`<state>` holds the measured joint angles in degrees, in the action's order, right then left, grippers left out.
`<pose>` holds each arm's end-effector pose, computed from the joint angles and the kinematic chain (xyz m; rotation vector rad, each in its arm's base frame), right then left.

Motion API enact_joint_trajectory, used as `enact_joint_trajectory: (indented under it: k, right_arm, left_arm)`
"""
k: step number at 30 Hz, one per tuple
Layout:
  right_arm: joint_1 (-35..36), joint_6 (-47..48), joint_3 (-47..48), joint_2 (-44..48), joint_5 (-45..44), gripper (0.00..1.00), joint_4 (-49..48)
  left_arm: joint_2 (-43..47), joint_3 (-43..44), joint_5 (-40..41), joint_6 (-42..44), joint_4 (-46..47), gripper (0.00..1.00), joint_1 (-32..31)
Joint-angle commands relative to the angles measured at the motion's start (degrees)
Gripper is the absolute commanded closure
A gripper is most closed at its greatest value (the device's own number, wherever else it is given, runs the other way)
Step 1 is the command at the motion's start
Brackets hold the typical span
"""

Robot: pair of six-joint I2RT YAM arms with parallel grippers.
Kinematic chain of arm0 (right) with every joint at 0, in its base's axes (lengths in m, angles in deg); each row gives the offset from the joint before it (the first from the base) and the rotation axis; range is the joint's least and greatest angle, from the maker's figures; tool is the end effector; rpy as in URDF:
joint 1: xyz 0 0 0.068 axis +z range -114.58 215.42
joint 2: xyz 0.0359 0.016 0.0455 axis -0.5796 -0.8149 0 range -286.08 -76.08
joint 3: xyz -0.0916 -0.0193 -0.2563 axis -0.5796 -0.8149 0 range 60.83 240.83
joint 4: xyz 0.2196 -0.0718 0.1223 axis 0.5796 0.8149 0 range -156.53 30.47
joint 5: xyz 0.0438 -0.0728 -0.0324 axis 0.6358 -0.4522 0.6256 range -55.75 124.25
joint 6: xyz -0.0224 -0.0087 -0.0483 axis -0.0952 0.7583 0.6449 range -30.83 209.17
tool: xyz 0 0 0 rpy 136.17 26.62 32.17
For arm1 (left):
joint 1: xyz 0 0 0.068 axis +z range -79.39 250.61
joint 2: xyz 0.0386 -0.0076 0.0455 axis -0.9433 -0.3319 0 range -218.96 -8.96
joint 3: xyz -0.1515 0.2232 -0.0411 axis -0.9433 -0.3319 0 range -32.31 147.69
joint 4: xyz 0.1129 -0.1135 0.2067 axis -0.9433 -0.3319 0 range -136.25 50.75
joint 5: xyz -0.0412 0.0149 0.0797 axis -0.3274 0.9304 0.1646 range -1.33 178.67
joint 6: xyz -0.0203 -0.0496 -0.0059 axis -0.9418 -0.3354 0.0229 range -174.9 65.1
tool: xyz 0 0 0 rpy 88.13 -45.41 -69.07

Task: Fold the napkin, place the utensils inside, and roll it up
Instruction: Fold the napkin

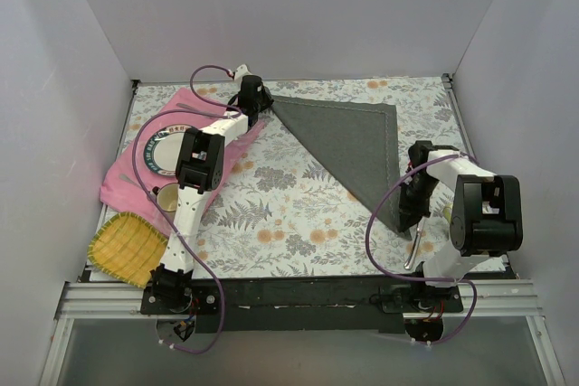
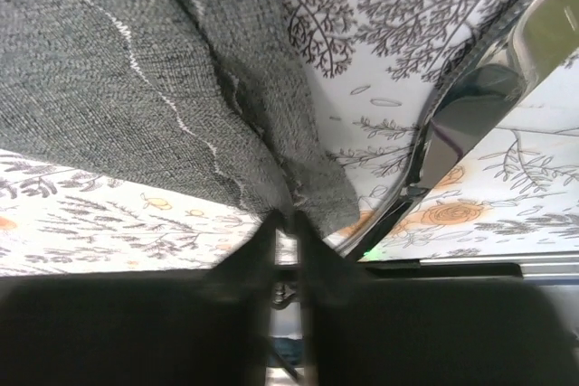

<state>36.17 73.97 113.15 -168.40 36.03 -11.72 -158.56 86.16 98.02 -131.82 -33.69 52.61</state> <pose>0.2476 0.0042 0.1566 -0.3862 -3.0296 -0.0291 0.5600 -0.1760 0.1247 -1.1394 1.7949 -0.8684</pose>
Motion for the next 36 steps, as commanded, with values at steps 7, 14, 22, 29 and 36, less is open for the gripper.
enact_joint_trajectory:
  k: [7, 14, 22, 29, 36]
  right_arm:
    - [-3.83, -0.53, 0.42, -2.51, -5.65, 0.99, -1.10]
    - [-4.27, 1.05, 5.86, -3.93, -2.14, 0.85, -0.14]
    - [-4.27, -5.18, 25.28, -4.62, 6.20, 0.49, -4.17]
    - [-3.04, -8.00, 40.83, -14.11, 6.04, 0.48, -5.25]
    - [5.39, -2.47, 40.42, -14.92, 5.08, 0.48, -3.74]
  left_arm:
    - [3.79, 0.00, -0.12, 0.02, -0.38, 0.89, 0.33]
    - [3.44, 2.01, -1.17, -0.07, -2.31, 0.86, 0.68]
    - [10.80, 0.97, -5.73, -1.30, -7.39, 0.43, 0.51]
    - [18.88, -0.78, -12.21, -2.61, -12.07, 0.38, 0.33]
    - [31.18, -11.67, -14.96, -4.72, -16.11, 0.41, -0.02]
